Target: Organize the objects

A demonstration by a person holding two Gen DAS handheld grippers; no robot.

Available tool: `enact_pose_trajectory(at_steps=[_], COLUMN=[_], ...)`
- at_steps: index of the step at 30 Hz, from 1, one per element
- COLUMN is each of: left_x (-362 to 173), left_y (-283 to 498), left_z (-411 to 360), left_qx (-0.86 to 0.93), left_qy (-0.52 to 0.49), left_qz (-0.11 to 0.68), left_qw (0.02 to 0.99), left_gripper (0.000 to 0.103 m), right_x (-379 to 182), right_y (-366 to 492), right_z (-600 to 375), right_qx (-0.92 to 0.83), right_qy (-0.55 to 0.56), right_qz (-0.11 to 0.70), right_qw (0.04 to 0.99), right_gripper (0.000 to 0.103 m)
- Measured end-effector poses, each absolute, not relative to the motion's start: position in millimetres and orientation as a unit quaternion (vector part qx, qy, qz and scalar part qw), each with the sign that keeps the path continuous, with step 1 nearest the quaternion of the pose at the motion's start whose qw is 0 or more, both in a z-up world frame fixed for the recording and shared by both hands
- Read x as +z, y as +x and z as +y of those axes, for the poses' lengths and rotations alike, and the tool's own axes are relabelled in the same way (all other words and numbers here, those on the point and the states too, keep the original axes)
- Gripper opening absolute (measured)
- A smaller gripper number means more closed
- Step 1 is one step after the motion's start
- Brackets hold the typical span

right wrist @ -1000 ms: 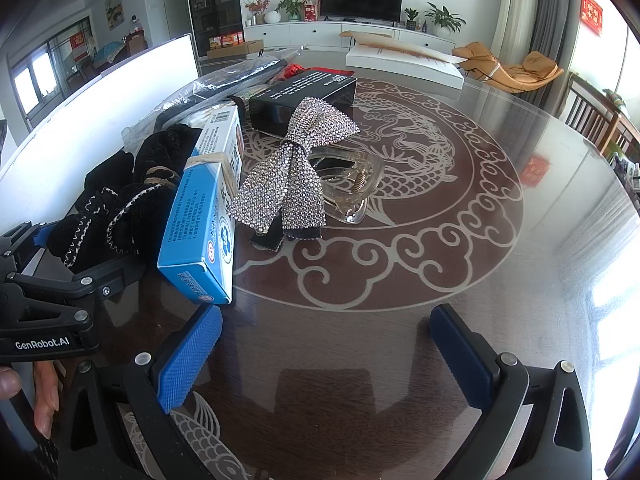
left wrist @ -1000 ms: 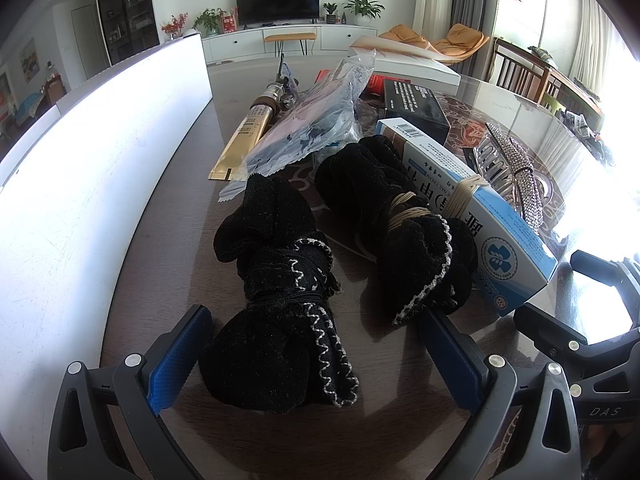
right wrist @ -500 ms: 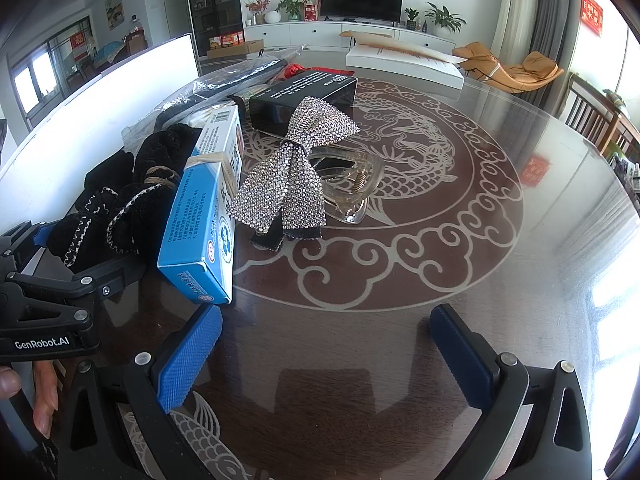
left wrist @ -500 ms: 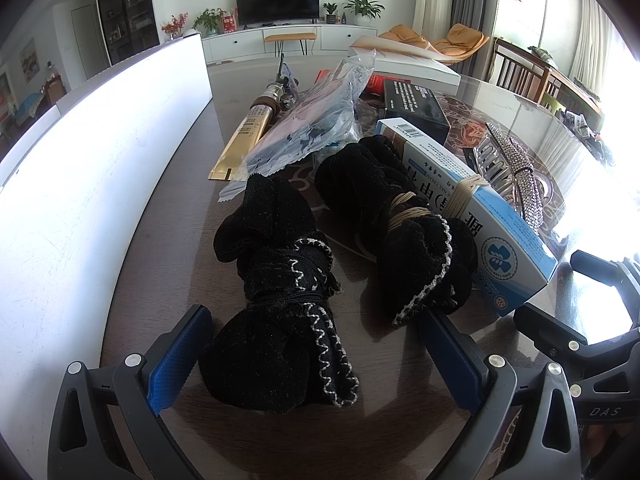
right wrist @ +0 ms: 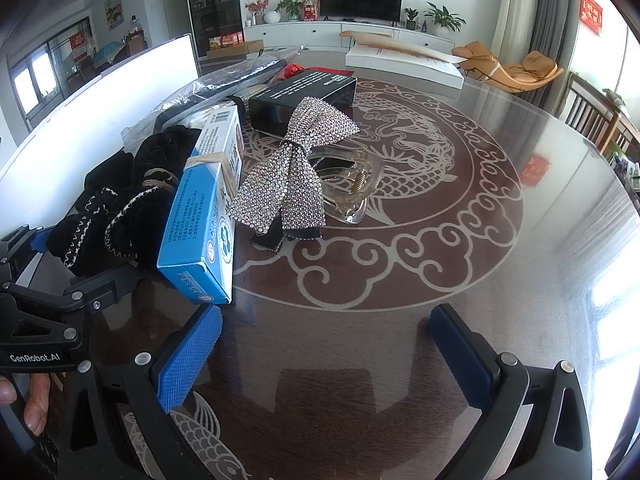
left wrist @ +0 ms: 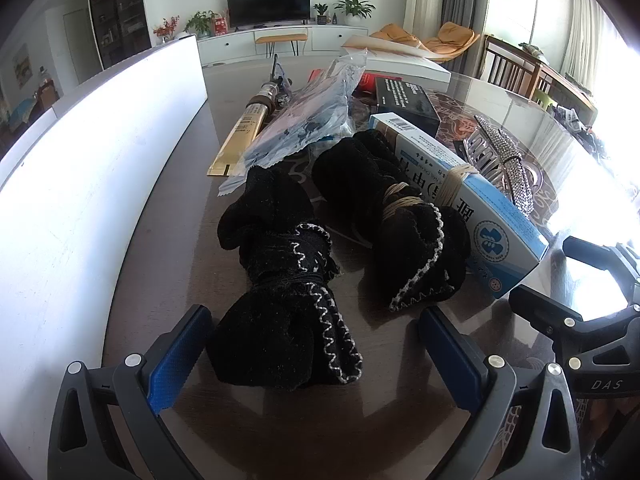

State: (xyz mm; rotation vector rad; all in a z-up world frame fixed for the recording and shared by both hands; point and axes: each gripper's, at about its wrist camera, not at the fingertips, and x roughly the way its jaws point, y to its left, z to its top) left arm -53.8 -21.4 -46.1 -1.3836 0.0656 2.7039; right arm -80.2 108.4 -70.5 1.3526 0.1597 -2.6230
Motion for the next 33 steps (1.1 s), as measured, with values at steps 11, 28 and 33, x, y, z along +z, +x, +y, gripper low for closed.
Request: enact_pose_trajectory(at_steps=[11, 28, 33], left_x=[-31, -36, -40], left_y=[-43, -16, -29], left_z=[-54, -54, -51], left_qx=[0.889, 0.886, 0.888], left_qy=[-0.449, -0.458, -0.458], left_qz=[-0.054, -0.044, -0.005], left_qw=[0.069, 0.06, 0.03], left_gripper=[0.103, 0.045, 0.083], right_x=[-71, -71, -71], right_y=[-80, -80, -80], right_z=[109, 109, 109], right_qx=[-0.884, -0.884, -0.884], right_qy=[0.456, 0.456, 0.456], right_qz=[0.054, 0.053, 0.053], right_qw=[0.093, 0.093, 0.094], right_gripper=[0.103, 0.103, 0.103])
